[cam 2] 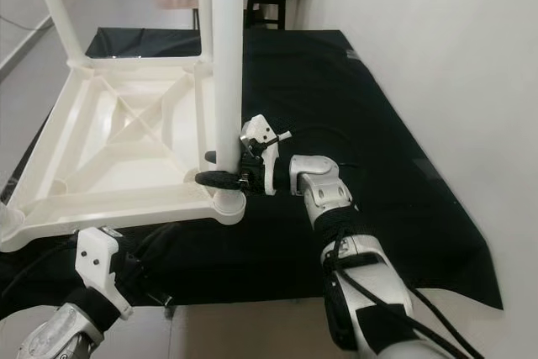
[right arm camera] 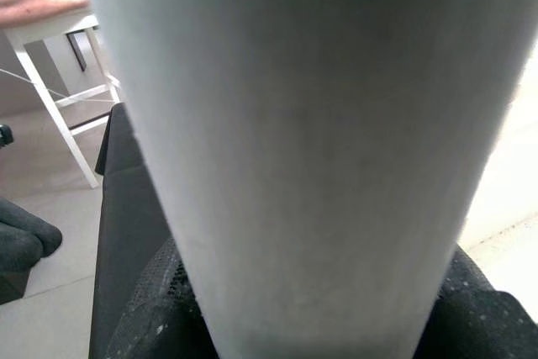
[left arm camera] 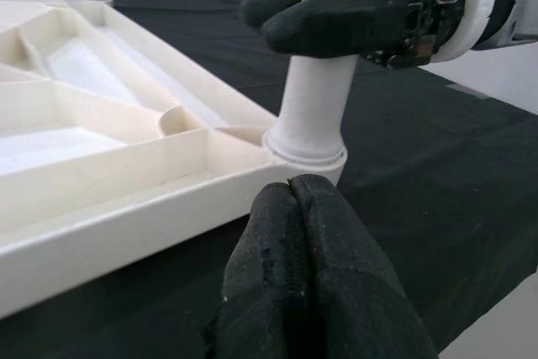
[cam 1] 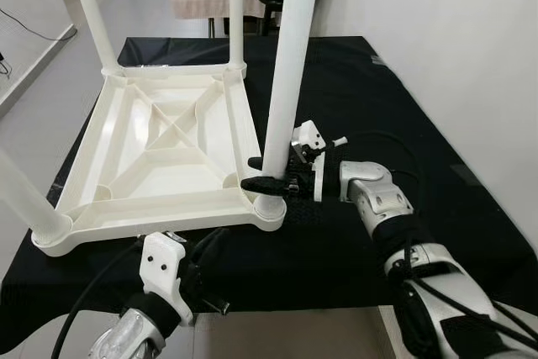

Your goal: Building children table

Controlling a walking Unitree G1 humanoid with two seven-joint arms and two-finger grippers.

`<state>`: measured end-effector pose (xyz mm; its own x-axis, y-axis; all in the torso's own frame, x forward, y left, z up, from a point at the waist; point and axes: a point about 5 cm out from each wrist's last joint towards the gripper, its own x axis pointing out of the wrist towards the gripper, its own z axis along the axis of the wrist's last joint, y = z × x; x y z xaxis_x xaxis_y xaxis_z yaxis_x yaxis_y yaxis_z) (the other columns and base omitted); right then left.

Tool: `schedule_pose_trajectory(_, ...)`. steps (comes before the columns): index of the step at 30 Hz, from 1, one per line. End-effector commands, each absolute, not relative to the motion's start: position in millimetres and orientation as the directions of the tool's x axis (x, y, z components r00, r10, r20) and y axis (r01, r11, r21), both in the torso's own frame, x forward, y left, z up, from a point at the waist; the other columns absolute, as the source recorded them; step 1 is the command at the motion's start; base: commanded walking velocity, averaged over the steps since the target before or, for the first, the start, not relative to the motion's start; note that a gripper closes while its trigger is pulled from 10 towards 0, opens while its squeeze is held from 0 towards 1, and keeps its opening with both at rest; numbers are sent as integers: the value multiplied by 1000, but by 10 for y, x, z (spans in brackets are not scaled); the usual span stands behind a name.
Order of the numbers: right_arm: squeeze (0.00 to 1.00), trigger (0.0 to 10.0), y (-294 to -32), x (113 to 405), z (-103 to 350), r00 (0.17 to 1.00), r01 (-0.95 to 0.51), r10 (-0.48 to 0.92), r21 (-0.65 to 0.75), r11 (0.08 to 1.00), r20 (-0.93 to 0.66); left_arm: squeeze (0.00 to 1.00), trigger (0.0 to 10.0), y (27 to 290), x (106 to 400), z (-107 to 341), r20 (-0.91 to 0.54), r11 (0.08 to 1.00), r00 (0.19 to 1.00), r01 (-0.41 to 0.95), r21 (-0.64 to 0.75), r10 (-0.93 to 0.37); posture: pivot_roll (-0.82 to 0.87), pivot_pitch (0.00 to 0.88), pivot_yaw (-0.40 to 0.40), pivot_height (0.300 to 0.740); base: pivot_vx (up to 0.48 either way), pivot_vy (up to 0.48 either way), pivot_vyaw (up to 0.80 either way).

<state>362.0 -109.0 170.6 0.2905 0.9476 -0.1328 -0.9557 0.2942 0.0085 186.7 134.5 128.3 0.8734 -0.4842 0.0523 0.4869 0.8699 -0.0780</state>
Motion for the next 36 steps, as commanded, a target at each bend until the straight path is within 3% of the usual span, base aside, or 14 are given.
schedule_pose_trajectory(1,0,0,-1120,3626,1764,281,-959,955,11,283,-101,0,10000,1327,1864,1243,31,870,874,486,-85,-485,152,31,-75,740,0,0,0)
schedule_pose_trajectory(9,0,0,-1318,3522,1725,276,-961,957,-28,275,-88,0,10000,1327,1867,1250,34,868,873,488,-90,-487,127,42,-68,740,0,0,0)
schedule_pose_trajectory(10,0,0,-1378,3457,1673,327,-945,939,-41,325,-102,0,10000,1335,1864,1256,35,868,873,488,-91,-487,116,51,-70,740,0,0,0)
schedule_pose_trajectory(12,0,0,-1274,3310,1416,660,-748,737,-47,662,-144,0,10000,1367,1855,1270,38,868,873,487,-92,-486,99,61,-66,740,0,0,0)
schedule_pose_trajectory(13,0,0,-1274,3310,1416,660,-748,737,-47,662,-144,0,10000,1367,1855,1270,38,868,873,487,-92,-486,99,61,-66,740,0,0,0)
schedule_pose_trajectory(14,0,0,-1140,3153,1256,842,-524,525,43,850,-126,0,10000,1387,1857,1276,39,869,874,486,-95,-484,76,73,-49,740,0,0,0)
schedule_pose_trajectory(22,0,0,-812,3075,1190,829,-543,532,-18,840,-173,0,10000,1407,1883,1272,38,863,869,495,-100,-494,94,62,-53,740,0,0,0)
schedule_pose_trajectory(24,0,1451,-814,3097,1192,822,-551,538,-22,834,-185,0,10000,1408,1879,1272,39,865,870,492,-99,-491,90,64,-50,740,0,0,0)
schedule_pose_trajectory(25,0,10000,-822,3122,1207,822,-548,535,-18,836,-198,0,10000,1410,1875,1272,40,869,874,486,-97,-484,94,64,-52,740,0,0,0)
schedule_pose_trajectory(26,0,10000,-804,3135,1232,796,-584,573,6,812,-195,0,10000,1410,1874,1272,41,871,876,482,-96,-480,97,62,-53,740,0,0,0)
schedule_pose_trajectory(27,965,10000,-787,3122,1259,783,-598,591,25,801,-195,0,10000,1411,1874,1272,42,872,877,480,-96,-478,97,62,-53,740,0,0,0)
schedule_pose_trajectory(34,1000,10000,-721,3212,1534,576,-816,813,4,578,-91,0,10000,1397,1881,1266,40,869,874,485,-98,-484,100,53,-52,740,0,0,0)
schedule_pose_trajectory(35,659,10000,-745,3260,1592,520,-854,850,-17,520,-88,0,10000,1392,1885,1263,40,868,874,486,-98,-485,102,47,-57,740,0,0,0)
schedule_pose_trajectory(36,659,10000,-745,3260,1592,520,-854,850,-17,520,-88,0,10000,1392,1885,1263,40,868,874,486,-98,-485,102,47,-57,740,0,0,0)
